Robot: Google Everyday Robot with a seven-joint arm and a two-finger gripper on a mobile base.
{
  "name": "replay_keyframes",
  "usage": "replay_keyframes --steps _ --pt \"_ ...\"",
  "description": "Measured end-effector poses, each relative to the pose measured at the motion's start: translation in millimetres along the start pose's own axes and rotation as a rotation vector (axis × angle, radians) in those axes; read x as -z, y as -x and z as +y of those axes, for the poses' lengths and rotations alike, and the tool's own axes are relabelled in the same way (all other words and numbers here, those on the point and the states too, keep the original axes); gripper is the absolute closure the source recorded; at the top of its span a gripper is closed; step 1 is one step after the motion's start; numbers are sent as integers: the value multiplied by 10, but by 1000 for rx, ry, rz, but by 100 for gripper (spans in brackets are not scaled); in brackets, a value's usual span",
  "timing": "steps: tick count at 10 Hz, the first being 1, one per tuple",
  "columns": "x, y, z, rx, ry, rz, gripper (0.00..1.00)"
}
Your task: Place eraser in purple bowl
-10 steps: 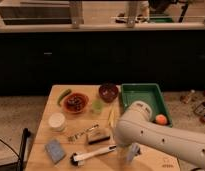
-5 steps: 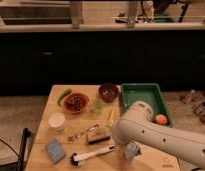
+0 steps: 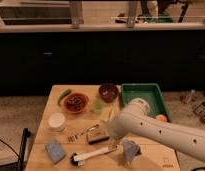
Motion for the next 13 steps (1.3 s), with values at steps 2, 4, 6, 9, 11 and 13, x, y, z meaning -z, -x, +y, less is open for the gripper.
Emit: replay_keyframes --steps 2,4,6,9,11,13 --pt "-112 36 -83 2 -18 -31 20" --pt "-222 88 -174 7 -35 -51 20" --pt "-351 193 -268 26 -48 -72 20" --pt "-574 338 -378 62 -40 -84 20" --pt "-701 337 -390 70 -27 -87 20" --pt "-847 256 -373 71 -20 -80 20"
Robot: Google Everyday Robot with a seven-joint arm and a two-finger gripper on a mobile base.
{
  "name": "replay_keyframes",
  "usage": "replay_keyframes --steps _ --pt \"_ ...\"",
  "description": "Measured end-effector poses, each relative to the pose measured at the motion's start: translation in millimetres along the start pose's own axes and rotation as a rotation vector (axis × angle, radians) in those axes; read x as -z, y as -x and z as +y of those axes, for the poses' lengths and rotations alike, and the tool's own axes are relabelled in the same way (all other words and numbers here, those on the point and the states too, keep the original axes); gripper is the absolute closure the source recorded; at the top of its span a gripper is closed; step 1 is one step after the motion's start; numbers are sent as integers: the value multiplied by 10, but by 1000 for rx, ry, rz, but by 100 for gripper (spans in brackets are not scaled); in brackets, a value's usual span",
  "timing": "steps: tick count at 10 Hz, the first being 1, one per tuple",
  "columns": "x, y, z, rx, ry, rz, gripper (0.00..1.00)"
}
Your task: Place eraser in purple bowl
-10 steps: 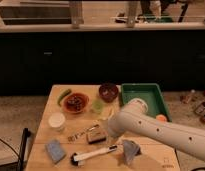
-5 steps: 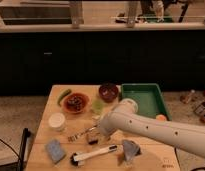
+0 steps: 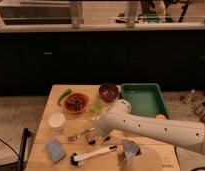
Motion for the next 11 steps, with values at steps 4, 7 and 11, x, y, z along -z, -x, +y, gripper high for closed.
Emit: replay_keyframes --steps 4,7,11 --pt "-166 -220 68 -20 15 19 20" --pt "-217 -345 82 -39 19 27 20" --pt "-375 -467 123 -55 54 25 20"
